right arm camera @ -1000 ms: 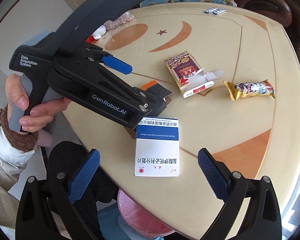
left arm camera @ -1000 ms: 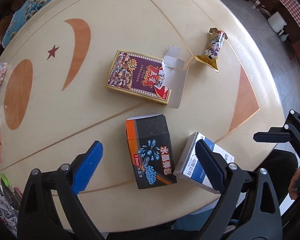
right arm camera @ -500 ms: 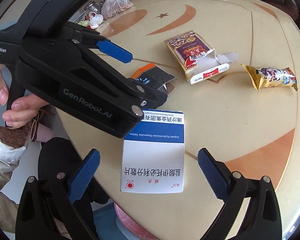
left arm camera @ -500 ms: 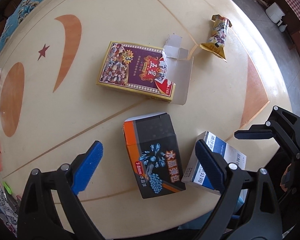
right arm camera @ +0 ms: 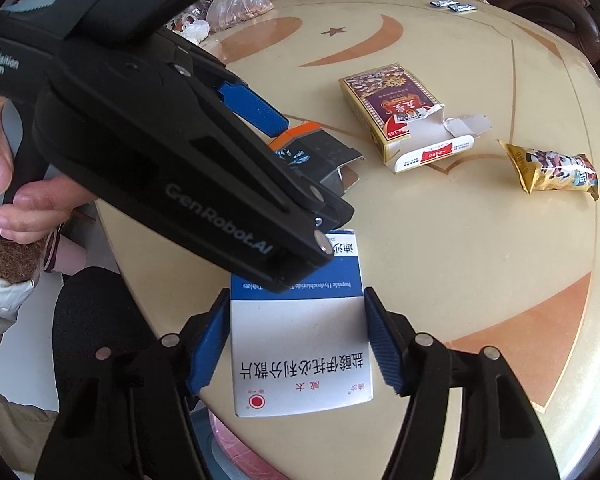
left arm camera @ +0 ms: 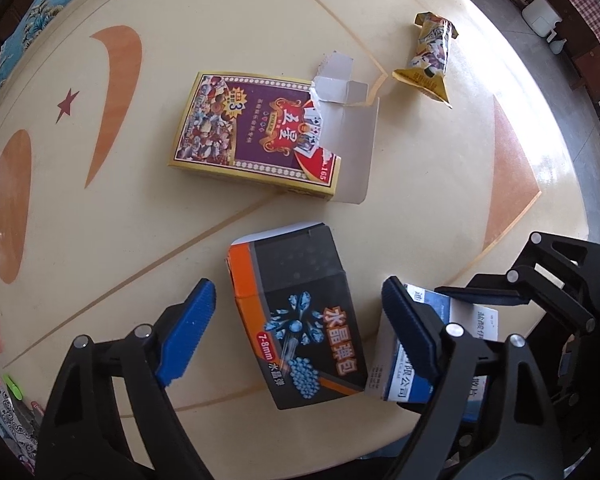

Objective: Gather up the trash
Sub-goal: 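Grasp the black-orange box with the left tool while the right tool grasps the white medicine box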

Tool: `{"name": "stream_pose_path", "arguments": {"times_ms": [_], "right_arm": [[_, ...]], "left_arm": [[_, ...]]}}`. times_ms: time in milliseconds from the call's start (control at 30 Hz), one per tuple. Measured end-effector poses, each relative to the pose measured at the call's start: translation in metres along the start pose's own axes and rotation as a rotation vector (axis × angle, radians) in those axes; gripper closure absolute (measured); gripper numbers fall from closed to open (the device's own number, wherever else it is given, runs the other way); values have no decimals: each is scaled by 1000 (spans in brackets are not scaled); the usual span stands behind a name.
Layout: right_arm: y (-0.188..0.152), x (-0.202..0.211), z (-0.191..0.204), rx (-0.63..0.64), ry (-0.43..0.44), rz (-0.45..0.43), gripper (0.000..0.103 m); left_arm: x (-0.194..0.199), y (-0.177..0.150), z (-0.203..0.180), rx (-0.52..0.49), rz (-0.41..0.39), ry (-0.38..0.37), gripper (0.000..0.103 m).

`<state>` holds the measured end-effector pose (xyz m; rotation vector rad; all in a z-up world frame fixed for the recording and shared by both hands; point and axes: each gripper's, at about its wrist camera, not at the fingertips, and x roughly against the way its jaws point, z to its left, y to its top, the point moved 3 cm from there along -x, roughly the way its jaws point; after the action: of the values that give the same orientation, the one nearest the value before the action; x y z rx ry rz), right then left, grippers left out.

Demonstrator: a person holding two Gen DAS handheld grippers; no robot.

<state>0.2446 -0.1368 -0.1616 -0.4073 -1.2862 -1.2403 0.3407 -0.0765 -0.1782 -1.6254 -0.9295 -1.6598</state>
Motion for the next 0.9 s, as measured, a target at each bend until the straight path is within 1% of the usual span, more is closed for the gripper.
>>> {"name": "stream_pose_path", "arguments": {"times_ms": [67,133,167,200,233,267,333,467,633,833,900], "right_arm": [[1,0,1,0,-6,-2,40],[-1,1,2,0,-19,-6,41],[-2,2,2,0,-25,-9,41],[-3,3,3,-2,-24,-11,42],[-4,3,4,-3,-29,-9,42],[-6,3,5,0,-40,-9,42],[-5,5,7,6,-73,-15,42],[-3,10,9,9,-102,-26,42],[-9,27,9,2,-143,-41,42],[-11,50,9,-31,-191,-71,42],[-12,61,8,-40,-204,-88,42]], "left_arm": [[-9,0,-3,-1,19,-4,30],[-12,0,-3,12,14,-23,35],[-13,0,-4,10,14,-9,41],[-13,0,-4,6,13,11,44],[-13,0,-5,6,13,0,46],[-14,0,-5,6,12,-10,47],[-15,-1,-8,2,8,-2,47],[-13,-4,-8,22,-4,6,47],[10,-17,0,46,-37,14,48],[30,-33,-4,54,-80,42,48],[37,-40,-7,53,-94,39,48]]}}
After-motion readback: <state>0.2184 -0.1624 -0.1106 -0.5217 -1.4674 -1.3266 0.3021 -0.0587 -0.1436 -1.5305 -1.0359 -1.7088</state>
